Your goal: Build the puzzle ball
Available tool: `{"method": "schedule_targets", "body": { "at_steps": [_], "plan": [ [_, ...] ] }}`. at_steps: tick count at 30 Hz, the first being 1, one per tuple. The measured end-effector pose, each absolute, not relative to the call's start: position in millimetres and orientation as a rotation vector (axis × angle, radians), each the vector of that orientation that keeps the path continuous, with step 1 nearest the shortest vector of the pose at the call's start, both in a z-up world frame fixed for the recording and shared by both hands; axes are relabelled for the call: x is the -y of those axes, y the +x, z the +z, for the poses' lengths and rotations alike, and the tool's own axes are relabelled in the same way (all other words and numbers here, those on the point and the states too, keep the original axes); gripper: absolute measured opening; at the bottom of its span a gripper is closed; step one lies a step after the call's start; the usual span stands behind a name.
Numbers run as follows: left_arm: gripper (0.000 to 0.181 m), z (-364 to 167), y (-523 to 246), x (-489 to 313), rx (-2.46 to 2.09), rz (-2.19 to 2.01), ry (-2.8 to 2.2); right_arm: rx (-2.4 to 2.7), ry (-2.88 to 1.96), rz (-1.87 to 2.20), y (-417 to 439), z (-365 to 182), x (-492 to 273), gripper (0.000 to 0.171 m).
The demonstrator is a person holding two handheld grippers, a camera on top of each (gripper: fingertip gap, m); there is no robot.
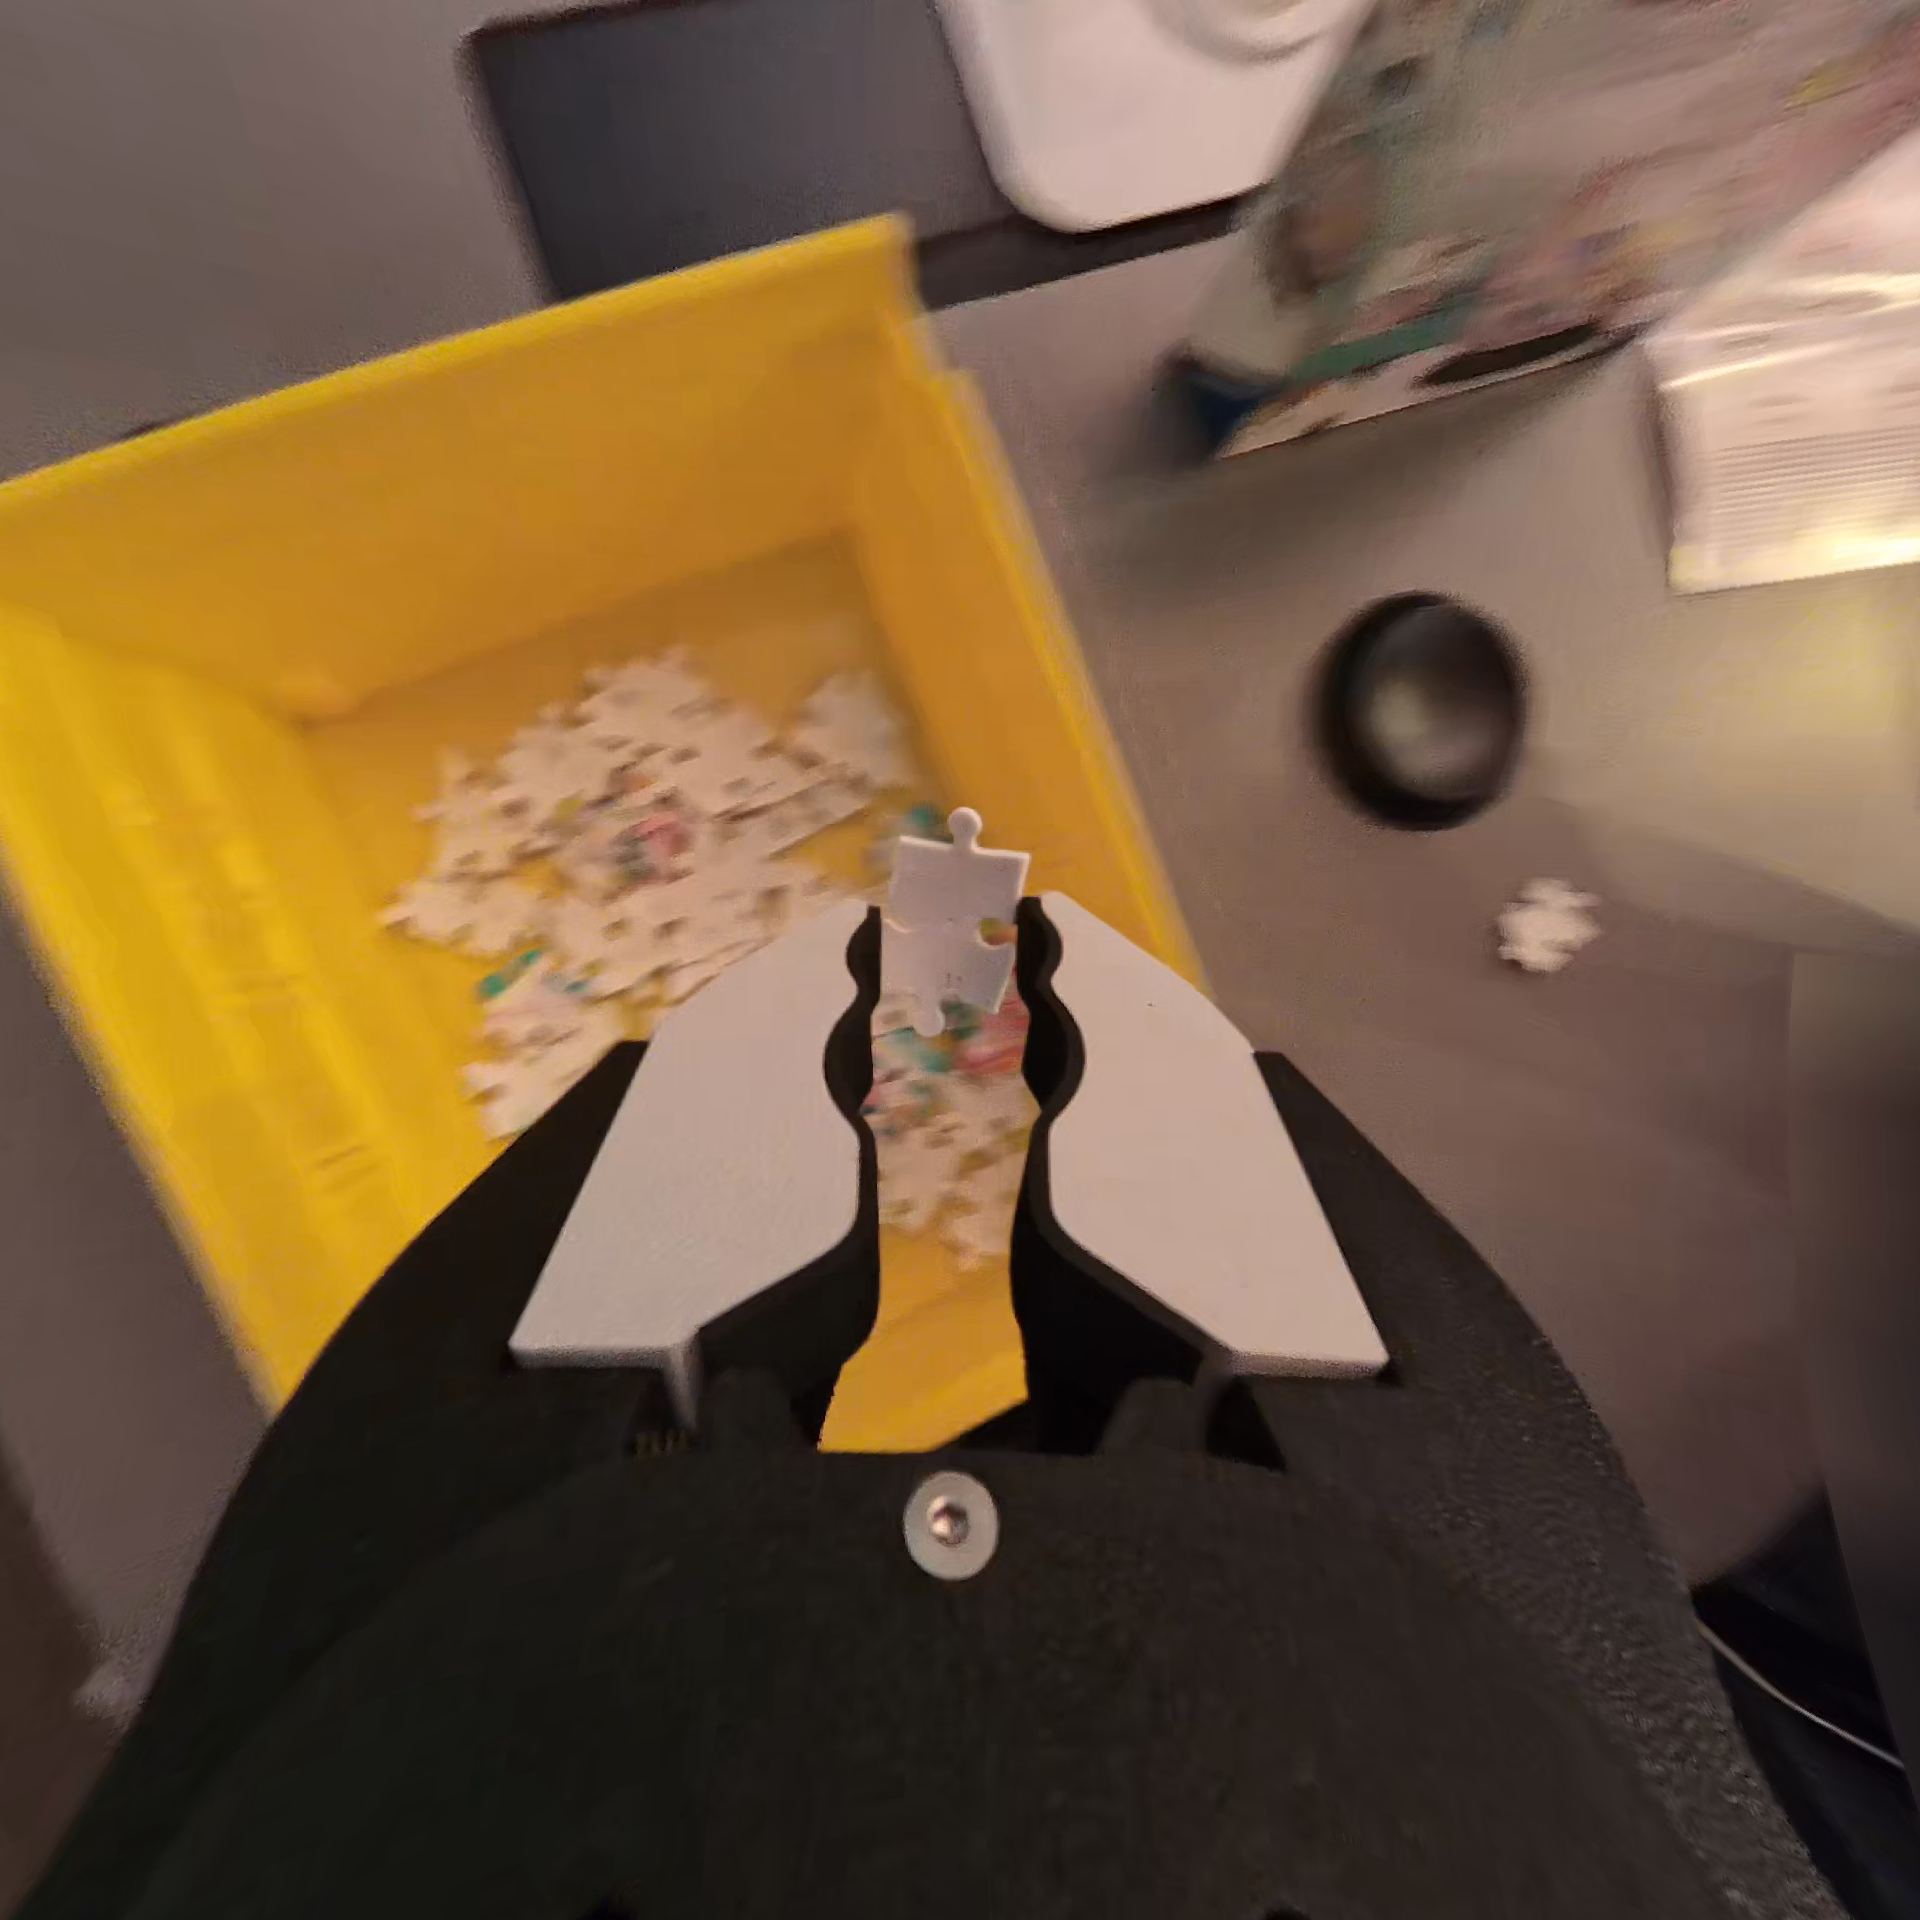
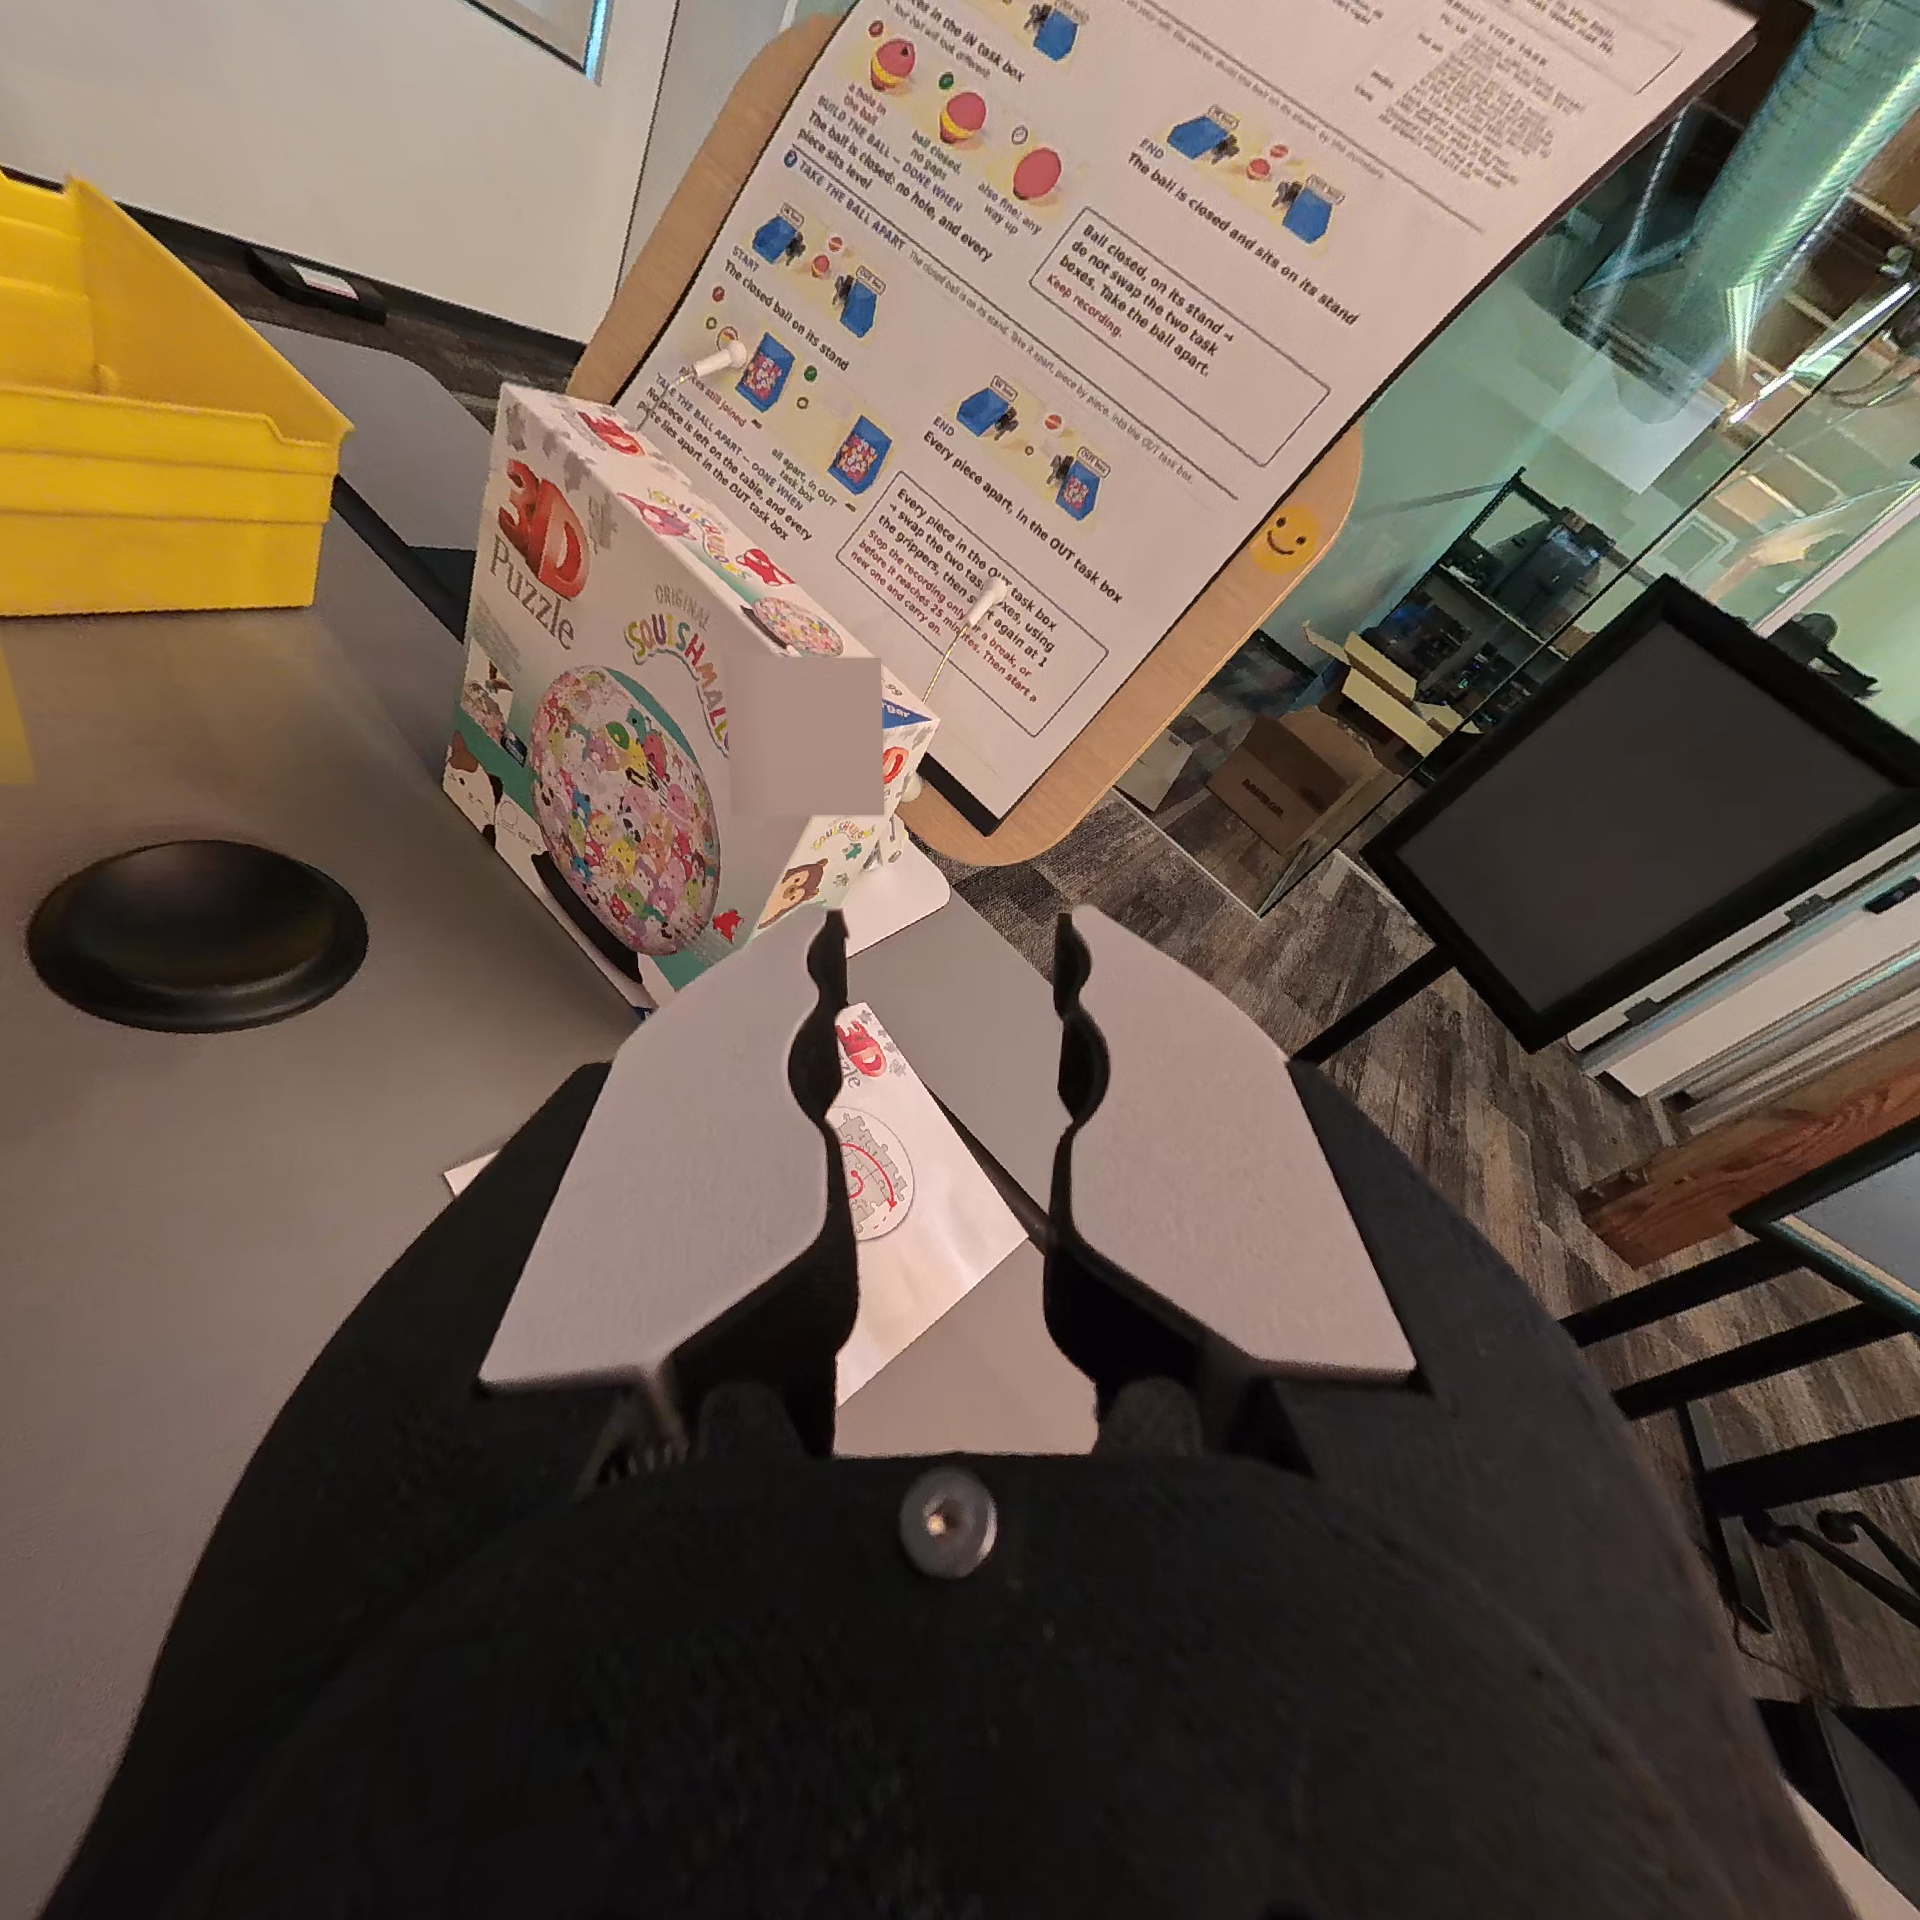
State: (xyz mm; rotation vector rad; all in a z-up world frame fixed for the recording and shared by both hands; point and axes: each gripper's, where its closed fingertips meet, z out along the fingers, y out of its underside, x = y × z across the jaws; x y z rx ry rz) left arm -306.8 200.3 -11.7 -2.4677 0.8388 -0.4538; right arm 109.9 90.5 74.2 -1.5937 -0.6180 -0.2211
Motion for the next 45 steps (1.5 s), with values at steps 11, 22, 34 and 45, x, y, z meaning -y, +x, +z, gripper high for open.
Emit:
{"method": "schedule_targets", "body": {
  "at_steps": [11,22,34,45],
  "plan": [
    [0.025,-63.0,-166.1,-84.3,-1.276,-0.683,-2.522,0.694,-1.501,-0.166,82.6,106.7,-62.3,0.039],
    [0.025,-131.6,-116.5,4.9,-1.028,-0.887,-2.611,0.978,-1.632,0.154,17.3,53.2,-57.0,0.039],
    [0.025,-155.7,-141.1,0.1,-0.994,-0.384,-2.607,1.444,-1.688,0.546,-92.7,-88.8,-42.4,0.04],
    [0.06,-128.1,-160.1,-2.0,-0.882,-0.413,-2.49,1.599,-1.739,0.517,-110.9,-140.6,-53.7,0.039]
  ]
}}
